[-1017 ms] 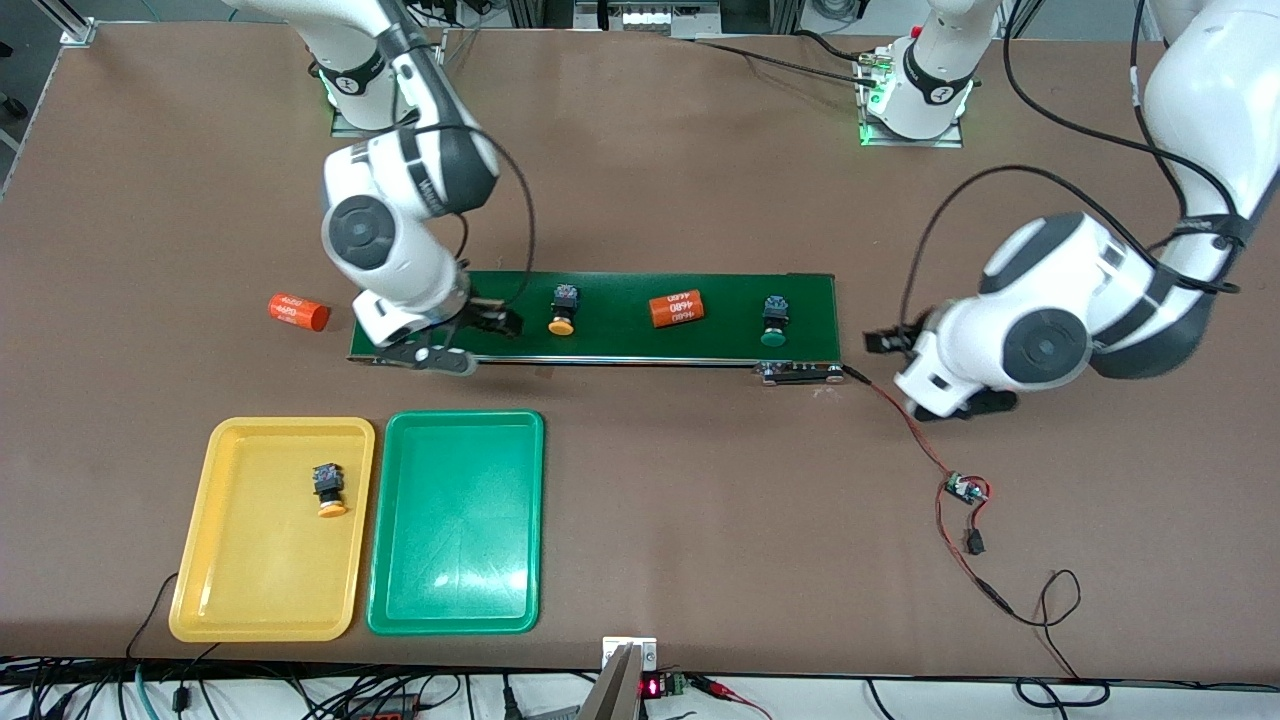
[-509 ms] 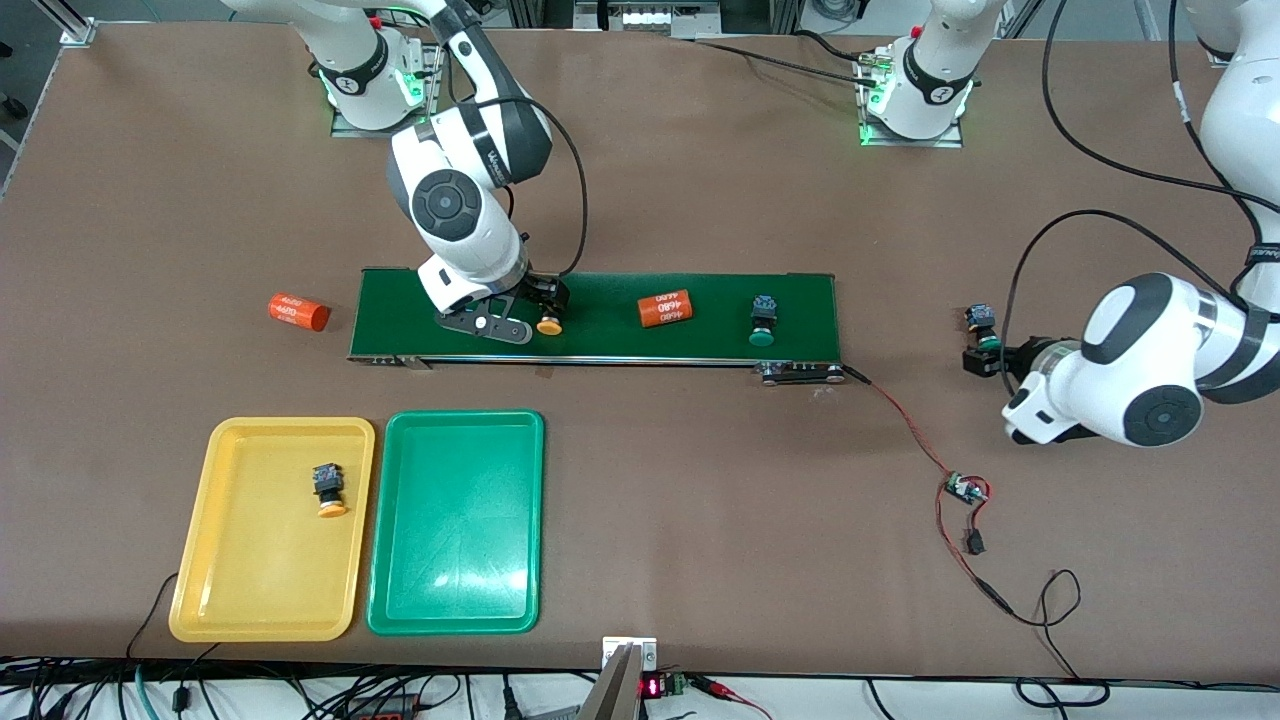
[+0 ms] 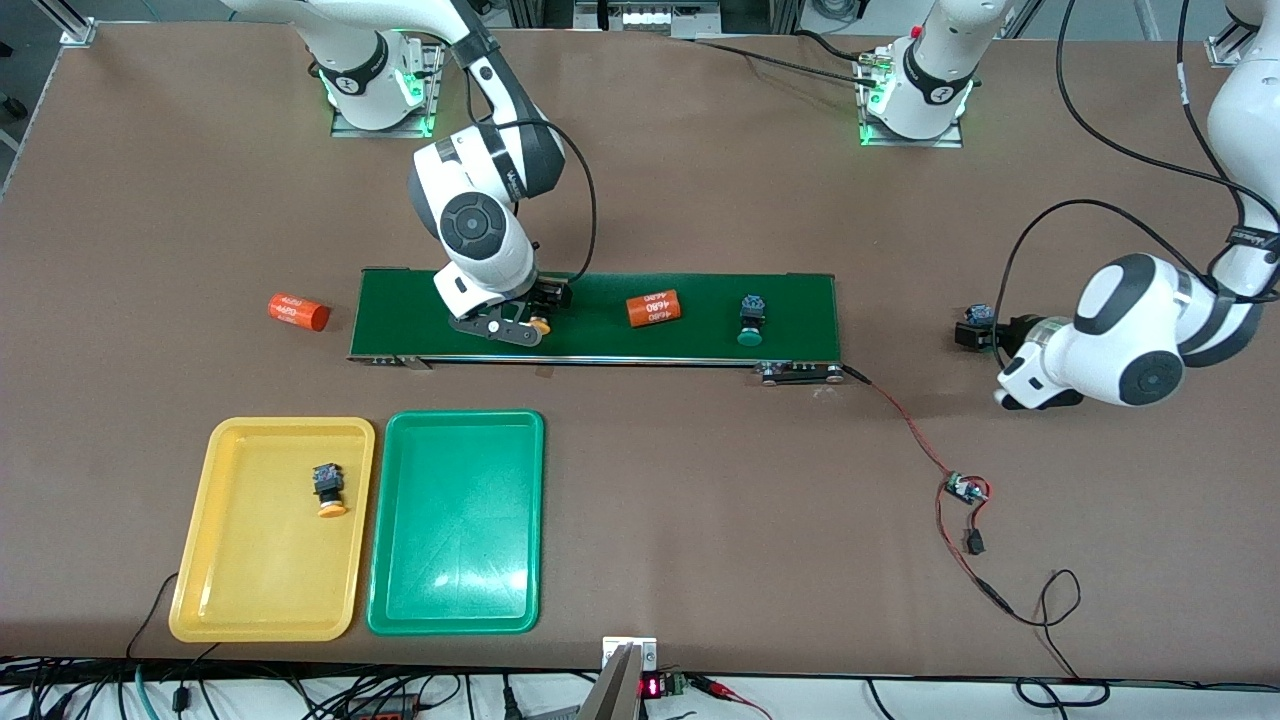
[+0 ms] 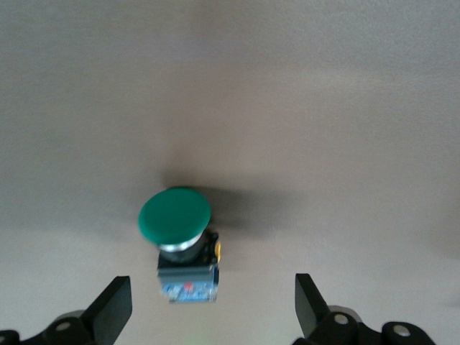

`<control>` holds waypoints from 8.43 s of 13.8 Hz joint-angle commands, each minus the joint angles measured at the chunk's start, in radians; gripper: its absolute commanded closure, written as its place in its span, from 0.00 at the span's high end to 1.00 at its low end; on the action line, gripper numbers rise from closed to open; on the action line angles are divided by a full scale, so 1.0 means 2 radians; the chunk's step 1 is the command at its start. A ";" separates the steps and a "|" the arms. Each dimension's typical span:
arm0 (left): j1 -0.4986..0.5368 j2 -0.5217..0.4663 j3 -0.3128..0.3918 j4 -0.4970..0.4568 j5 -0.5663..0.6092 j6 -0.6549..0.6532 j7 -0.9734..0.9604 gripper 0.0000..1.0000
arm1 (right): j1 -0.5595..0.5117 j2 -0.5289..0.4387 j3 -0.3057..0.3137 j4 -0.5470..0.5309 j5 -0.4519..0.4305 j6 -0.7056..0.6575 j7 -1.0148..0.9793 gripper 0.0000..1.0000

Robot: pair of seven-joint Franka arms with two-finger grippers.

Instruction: Sort buttons by color to trays

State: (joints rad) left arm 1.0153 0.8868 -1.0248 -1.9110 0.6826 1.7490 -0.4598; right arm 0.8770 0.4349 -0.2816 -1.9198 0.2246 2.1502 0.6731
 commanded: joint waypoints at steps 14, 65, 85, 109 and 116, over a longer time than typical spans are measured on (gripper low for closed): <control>-0.035 -0.013 -0.101 0.020 -0.010 -0.066 -0.043 0.24 | -0.052 0.008 -0.008 0.054 -0.003 0.006 -0.003 0.23; -0.527 -0.386 0.509 0.188 -0.325 -0.078 0.258 1.00 | -0.248 -0.007 -0.003 0.217 -0.036 -0.176 -0.309 1.00; -0.535 -0.452 0.523 0.128 -0.318 -0.039 0.248 1.00 | -0.155 -0.044 -0.003 0.145 -0.034 -0.195 -0.203 1.00; -0.539 -0.442 0.516 0.136 -0.322 -0.022 0.248 1.00 | 0.025 0.099 -0.001 0.142 -0.023 -0.024 0.031 1.00; -0.538 -0.441 0.516 0.136 -0.322 -0.023 0.248 1.00 | 0.021 0.103 -0.003 0.141 -0.023 -0.036 0.026 0.19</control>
State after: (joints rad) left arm -0.0626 -0.0034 0.0078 -1.6535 0.0541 1.7022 0.0317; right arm 0.9242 0.6448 -0.2805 -1.6380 0.1692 2.0931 0.7287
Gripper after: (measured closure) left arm 0.000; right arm 0.599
